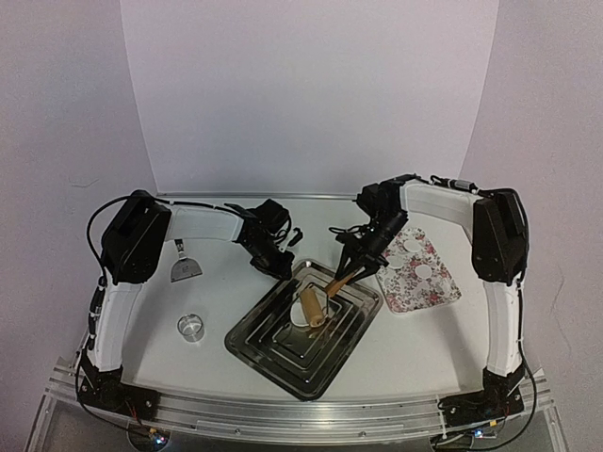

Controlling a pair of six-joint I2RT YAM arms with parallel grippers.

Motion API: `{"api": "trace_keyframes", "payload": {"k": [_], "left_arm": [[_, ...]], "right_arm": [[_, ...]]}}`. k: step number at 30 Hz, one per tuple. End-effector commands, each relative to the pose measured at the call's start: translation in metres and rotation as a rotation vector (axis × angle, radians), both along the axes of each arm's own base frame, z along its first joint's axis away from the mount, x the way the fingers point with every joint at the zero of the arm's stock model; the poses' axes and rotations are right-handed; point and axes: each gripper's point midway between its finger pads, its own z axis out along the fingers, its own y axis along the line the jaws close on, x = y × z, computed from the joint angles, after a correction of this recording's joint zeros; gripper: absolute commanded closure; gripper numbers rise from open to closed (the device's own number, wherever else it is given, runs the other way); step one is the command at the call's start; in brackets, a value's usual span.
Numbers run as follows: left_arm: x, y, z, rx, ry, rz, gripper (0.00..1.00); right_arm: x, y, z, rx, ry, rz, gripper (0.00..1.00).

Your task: Roll out the dumpling wrappers from the dough

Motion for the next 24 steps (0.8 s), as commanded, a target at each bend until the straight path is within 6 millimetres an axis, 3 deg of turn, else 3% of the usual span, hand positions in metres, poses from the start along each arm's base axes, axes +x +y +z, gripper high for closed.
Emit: {"api": "trace_keyframes", "payload": {"k": [1,5,15,20,24], "left_arm": [[-0.006,0.017,-0.031,0.112,0.031,-0.017,0.98],[-0.008,0.018,-0.032,0.111,0.038,-0.013,0.98],[-0.010,0.018,-0.033,0.102,0.053,0.003,1.00],[-0.012,0.022,-0.034,0.114,0.055,0.007,1.00],[-0.015,0.027,-0.036,0.125,0.058,0.010,1.00]], "right_arm": [[-0.003,-0.011,-0.032,-0.131,-0.043,0.065,1.00],[-0.010,-0.019,-0.053,-0.209,-0.054,0.105,1.00],[-0.027,-0.010,-0.092,-0.322,-0.033,0.147,1.00],[-0.029,-0.024,-0.104,-0.404,-0.025,0.130,1.00],[-0.025,-0.045,-0.099,-0.427,-0.021,0.089,1.00]]}}
